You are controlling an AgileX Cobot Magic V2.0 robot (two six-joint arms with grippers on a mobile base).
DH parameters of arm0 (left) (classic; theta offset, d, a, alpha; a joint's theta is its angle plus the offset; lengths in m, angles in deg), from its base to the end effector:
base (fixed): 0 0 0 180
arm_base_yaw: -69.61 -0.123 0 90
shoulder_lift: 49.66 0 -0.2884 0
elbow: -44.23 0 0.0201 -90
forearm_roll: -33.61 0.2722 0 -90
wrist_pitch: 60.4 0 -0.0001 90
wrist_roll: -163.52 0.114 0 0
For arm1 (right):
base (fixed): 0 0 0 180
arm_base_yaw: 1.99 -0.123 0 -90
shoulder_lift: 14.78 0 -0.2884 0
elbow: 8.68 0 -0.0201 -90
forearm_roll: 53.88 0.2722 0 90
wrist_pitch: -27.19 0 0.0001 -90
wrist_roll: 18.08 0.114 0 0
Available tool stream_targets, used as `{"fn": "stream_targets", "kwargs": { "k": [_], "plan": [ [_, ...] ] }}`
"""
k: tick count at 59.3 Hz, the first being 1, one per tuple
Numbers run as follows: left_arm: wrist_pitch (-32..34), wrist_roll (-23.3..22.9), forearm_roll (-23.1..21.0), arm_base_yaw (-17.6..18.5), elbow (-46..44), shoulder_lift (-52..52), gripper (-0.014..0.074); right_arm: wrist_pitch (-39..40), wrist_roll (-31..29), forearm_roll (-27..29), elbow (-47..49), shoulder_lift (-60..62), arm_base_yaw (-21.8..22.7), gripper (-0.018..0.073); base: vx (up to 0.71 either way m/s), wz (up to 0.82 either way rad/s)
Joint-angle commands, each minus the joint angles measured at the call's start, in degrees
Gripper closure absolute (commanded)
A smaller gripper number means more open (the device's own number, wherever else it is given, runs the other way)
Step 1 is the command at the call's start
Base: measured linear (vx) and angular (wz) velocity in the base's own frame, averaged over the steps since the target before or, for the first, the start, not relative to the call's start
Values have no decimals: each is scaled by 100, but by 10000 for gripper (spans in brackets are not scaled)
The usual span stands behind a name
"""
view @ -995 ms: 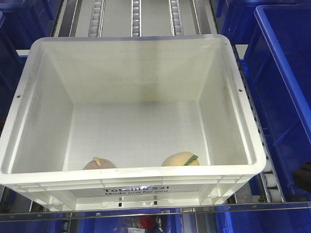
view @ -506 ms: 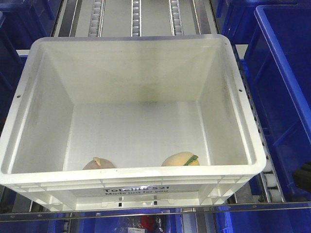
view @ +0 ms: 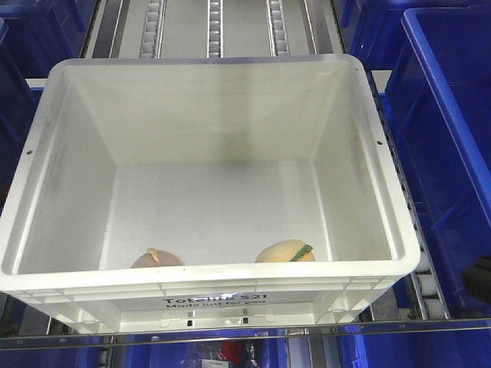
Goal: Place moving items into box and shelve
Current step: 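Withdraw both grippers beside the crate on the shelf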
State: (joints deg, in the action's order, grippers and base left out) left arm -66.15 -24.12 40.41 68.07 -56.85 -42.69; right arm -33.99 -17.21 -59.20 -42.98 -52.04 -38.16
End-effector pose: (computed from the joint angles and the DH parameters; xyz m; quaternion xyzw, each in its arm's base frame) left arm 0.0977 0.0040 0.1943 -0.0192 0.7167 0.0083 0.6971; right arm 0.0909 0.0550 0.3257 -0.2815 0.8708 0.0834 0.3943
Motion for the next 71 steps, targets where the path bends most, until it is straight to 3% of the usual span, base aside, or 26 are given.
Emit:
{"fn": "stream_targets", "kwargs": {
  "k": [1,8,22,29,42,50,71],
  "plan": [
    [502,-64,-1,-1,161,-80,599,358,-87,-49,141,-18,6,575,0,0],
    [502,-64,-1,-1,161,-80,599,824,-221,-136,7,257,322,575,0,0],
    [502,-64,-1,-1,161,-80,599,3652,-222,-263,-1791,1623,1755,575,0,0],
    [502,-64,-1,-1,161,-80,599,4691,-203,-194,-2731,2232,2387,575,0,0],
    [502,-64,-1,-1,161,-80,599,6118,75,-188,-3955,2814,2956,575,0,0],
    [502,-64,-1,-1,161,-80,599,6786,118,-186,-4606,3116,3231,575,0,0],
    [502,-64,-1,-1,161,-80,599,6732,118,-196,-4584,3097,3265,575,0,0]
  ]
}}
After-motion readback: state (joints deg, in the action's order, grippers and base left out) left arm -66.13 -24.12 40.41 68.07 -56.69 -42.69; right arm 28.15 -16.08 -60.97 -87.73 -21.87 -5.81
